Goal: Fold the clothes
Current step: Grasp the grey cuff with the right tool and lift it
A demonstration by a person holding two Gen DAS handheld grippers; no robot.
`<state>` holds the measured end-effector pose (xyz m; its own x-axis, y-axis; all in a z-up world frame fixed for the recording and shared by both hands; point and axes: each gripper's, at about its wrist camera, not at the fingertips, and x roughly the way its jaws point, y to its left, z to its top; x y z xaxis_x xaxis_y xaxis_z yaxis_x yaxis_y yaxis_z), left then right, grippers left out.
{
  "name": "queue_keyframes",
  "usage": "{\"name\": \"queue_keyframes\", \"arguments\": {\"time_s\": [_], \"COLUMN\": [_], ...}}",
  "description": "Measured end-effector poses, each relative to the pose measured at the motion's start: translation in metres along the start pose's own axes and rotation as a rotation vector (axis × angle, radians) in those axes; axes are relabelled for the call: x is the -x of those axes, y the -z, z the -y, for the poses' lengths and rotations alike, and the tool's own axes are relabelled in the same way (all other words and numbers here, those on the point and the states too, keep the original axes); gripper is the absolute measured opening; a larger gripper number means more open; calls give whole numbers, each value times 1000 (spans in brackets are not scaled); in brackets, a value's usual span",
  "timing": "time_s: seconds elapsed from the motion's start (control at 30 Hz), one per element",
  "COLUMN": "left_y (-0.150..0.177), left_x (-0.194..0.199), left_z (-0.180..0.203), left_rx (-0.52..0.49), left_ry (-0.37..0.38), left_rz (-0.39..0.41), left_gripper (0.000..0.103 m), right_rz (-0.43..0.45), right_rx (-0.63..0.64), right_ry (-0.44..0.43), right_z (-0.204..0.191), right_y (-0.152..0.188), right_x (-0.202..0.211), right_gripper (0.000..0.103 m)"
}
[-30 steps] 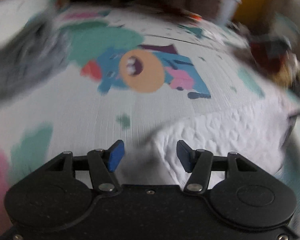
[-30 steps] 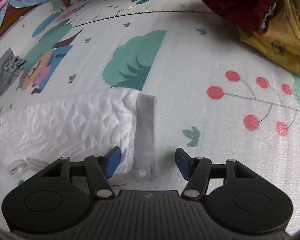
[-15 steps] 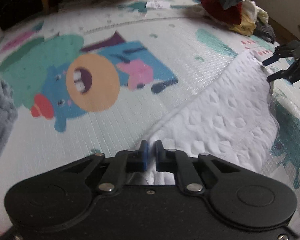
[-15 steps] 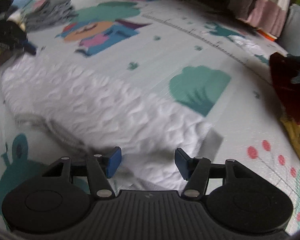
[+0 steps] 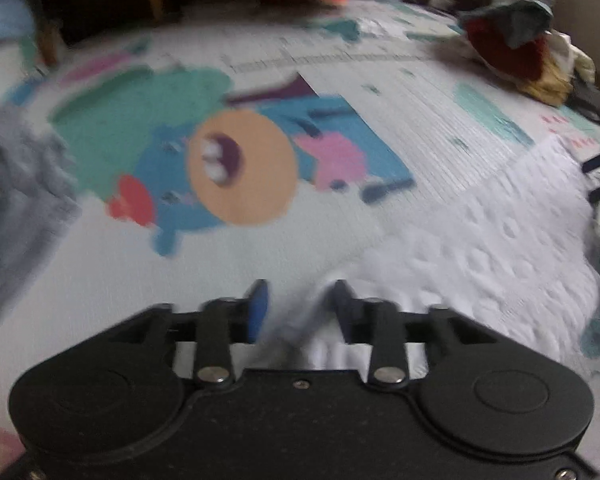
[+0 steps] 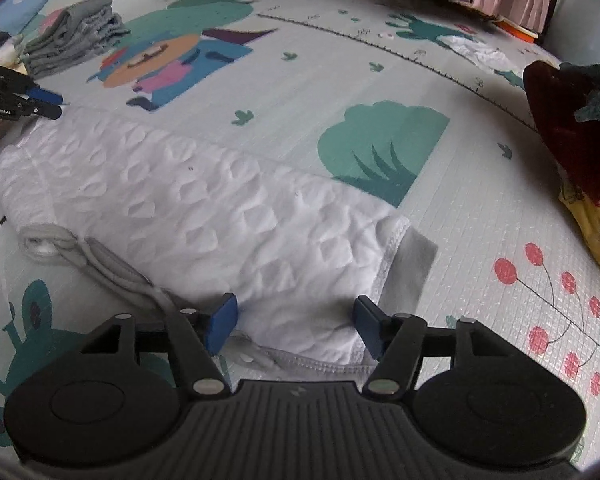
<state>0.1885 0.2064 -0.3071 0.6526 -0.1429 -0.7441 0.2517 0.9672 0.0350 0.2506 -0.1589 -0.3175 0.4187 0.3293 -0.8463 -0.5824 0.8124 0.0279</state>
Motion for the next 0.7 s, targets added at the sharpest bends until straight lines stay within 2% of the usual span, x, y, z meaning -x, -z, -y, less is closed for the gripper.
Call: {"name": "queue_keyframes", "arguments": {"time_s": [0.07, 0.2, 0.37, 0.47, 0.53, 0.57, 0.63, 0.7], "left_y": [-4, 4, 20, 20, 27, 30, 34, 27], "left_x": [14, 27, 18, 10, -6, -9, -10, -5], "left_z": [8, 49, 121, 144, 160, 163, 165, 167], "left_rx": [4, 6, -103, -58, -131, -158, -196, -184], "left_ry": [41, 209, 321, 343, 269, 252, 243, 239], "left_rz": [41, 89, 87, 90, 34, 34, 63, 51], "left_gripper": [36, 40, 36, 36, 34, 35, 35, 34], "right_rz": [28, 25, 26, -1, -14, -15, -15, 21], "right_rx": [2, 17, 40, 27, 22, 26, 34, 27], "right_ry": [-10, -22, -15, -16, -16, -16, -16, -29], "right_z": [-2, -9, -16, -14, -13, -13, -13, -11], "right_y": [-1, -6, -6, -5, -4, -4, -4, -5], "right_x": [5, 3, 2, -4, -7, -7, -9, 0], "right_gripper": [63, 63, 63, 64, 66, 66, 65, 63]}}
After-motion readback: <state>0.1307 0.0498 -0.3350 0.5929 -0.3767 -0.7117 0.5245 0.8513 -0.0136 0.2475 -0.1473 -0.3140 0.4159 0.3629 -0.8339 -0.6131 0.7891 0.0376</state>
